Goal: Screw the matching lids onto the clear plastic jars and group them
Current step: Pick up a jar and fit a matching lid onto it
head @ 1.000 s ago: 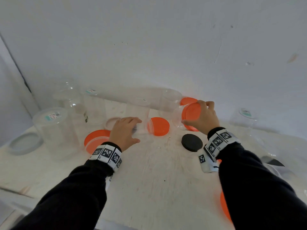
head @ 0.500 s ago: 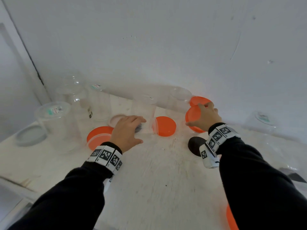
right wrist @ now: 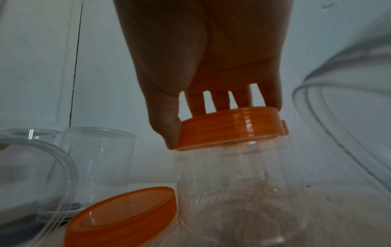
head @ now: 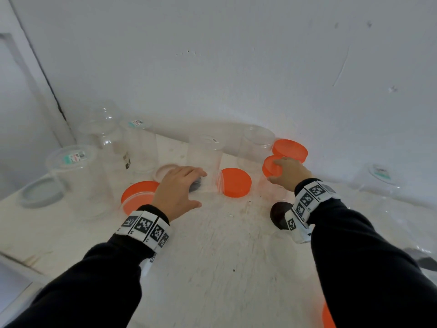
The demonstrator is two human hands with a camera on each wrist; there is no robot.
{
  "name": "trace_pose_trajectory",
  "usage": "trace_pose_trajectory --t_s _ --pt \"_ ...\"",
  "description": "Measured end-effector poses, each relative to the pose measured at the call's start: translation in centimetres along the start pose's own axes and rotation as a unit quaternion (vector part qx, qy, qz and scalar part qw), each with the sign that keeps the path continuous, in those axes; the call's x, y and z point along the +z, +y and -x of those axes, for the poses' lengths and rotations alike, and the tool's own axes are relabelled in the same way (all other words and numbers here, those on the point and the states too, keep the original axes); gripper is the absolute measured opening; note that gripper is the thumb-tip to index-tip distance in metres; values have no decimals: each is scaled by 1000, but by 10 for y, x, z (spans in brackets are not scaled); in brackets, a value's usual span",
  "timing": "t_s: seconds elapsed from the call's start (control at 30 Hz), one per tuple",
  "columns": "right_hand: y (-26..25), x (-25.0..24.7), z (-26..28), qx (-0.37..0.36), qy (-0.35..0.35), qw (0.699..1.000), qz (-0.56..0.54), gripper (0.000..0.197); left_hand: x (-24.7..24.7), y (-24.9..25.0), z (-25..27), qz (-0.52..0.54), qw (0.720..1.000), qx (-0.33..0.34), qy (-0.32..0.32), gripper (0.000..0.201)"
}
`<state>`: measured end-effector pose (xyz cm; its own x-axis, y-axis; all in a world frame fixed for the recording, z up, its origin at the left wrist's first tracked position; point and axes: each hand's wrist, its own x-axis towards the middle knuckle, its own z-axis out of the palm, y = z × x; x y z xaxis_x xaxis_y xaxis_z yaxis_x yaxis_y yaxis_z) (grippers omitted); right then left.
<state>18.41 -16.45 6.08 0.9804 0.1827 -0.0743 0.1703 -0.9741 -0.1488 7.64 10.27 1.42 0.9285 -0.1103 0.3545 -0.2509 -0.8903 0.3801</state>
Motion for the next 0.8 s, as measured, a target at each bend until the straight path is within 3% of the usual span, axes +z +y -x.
trace_pose_trajectory --t_s 0.33,0.53,0.63,0.8 --pt "1 2 3 -17 11 999 37 53 -1 -2 -3 -10 1000 5 -8 70" --pt "-5 4 7 -27 16 998 53 54 -3 -5 -7 -88 993 -11 -75 93" --pt "-15 6 15 -74 34 997 15 67 -4 -7 -10 -114 987 -20 -109 99" --pt "-38 7 35 -201 -9 977 -67 78 -8 -6 -11 -120 984 -36 -130 101"
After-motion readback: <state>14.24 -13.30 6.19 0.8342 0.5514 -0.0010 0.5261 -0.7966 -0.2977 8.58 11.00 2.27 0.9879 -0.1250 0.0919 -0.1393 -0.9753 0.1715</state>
